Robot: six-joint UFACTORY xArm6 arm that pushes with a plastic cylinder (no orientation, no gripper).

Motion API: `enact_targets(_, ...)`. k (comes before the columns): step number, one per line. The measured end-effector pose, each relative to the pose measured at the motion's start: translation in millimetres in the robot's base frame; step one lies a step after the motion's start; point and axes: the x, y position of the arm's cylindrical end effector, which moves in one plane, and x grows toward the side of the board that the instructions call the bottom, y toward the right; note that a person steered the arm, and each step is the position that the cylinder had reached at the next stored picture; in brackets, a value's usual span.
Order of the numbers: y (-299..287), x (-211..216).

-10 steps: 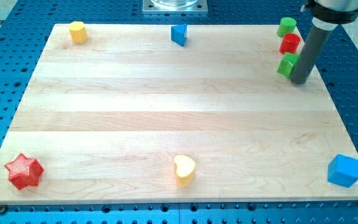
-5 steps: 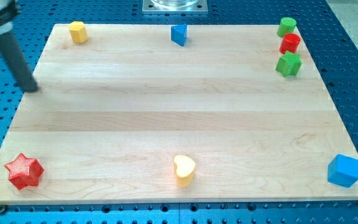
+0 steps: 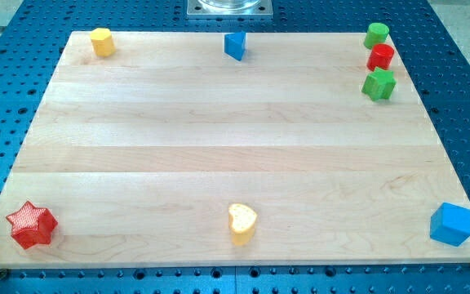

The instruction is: Push the red star to the top left of the blue cube

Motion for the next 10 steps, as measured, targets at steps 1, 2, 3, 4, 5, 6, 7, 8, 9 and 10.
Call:
enact_targets(1, 63, -32)
enact_targets(2, 103, -53)
enact_targets(3, 127, -54)
enact_targets(4, 168, -54)
enact_targets(5, 200, -62)
enact_targets(6, 273, -70)
enact_targets(7, 365, -75)
enact_targets(8, 455, -75)
enact_targets(9, 465, -76)
enact_targets(10, 432, -64)
